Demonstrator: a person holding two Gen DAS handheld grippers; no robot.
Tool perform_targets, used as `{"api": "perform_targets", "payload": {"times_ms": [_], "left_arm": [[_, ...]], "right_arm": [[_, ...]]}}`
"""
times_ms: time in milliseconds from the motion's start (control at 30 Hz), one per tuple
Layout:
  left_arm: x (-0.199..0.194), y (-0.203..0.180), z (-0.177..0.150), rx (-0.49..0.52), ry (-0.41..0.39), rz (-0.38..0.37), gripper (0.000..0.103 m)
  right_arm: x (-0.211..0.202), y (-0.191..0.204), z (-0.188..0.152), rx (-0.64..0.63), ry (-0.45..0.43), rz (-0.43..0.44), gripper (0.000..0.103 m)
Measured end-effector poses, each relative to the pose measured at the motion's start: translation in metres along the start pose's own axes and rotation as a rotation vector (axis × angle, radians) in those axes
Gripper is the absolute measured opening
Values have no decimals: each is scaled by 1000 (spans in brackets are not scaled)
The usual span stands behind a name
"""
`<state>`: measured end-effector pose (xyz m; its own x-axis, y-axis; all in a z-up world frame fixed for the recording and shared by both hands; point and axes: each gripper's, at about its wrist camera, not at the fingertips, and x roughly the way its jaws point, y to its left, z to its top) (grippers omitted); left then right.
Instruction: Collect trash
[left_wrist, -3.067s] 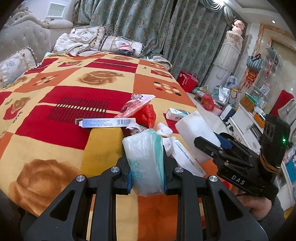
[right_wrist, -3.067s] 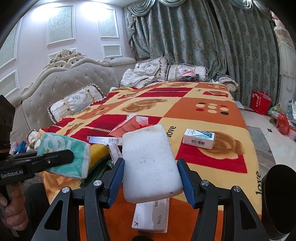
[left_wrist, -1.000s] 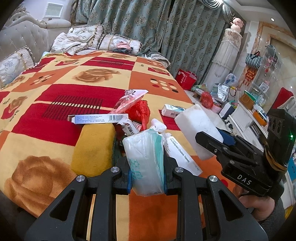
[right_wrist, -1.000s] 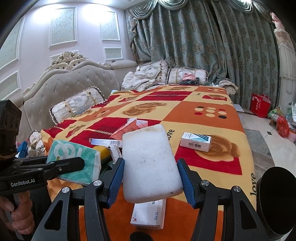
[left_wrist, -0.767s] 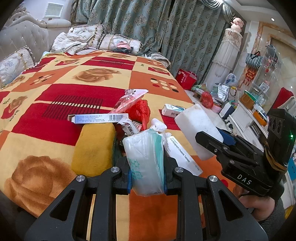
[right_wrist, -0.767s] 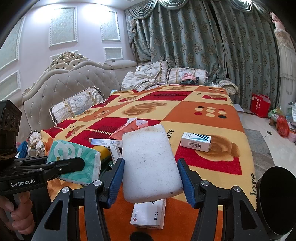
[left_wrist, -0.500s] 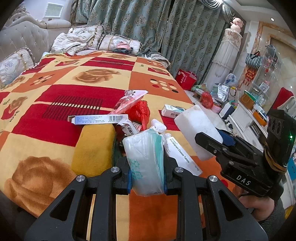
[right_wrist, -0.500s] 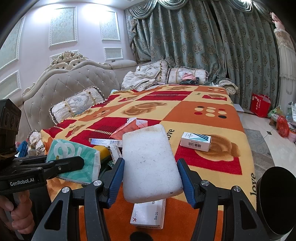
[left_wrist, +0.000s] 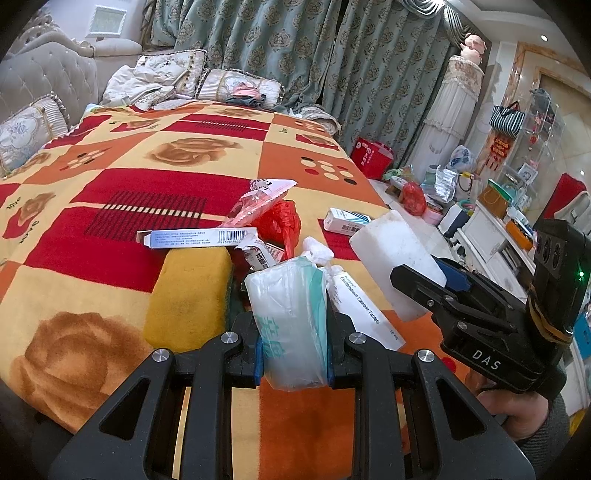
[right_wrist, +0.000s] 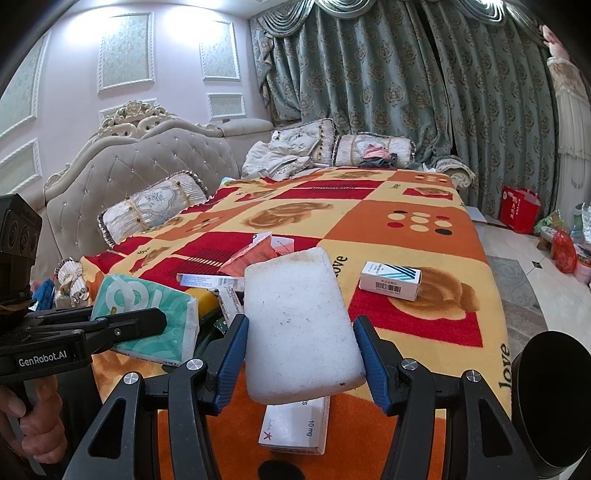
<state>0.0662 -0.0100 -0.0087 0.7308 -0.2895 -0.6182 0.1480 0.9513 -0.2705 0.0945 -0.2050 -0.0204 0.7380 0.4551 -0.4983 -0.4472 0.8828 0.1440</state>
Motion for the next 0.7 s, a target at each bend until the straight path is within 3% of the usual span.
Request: {"api": "perform_targets", "payload": {"times_ms": [700], "left_arm": [[0,3,-1,-1,5,4,21]], "right_arm": [[-1,0,-1,-3,2,-4,56]]}}
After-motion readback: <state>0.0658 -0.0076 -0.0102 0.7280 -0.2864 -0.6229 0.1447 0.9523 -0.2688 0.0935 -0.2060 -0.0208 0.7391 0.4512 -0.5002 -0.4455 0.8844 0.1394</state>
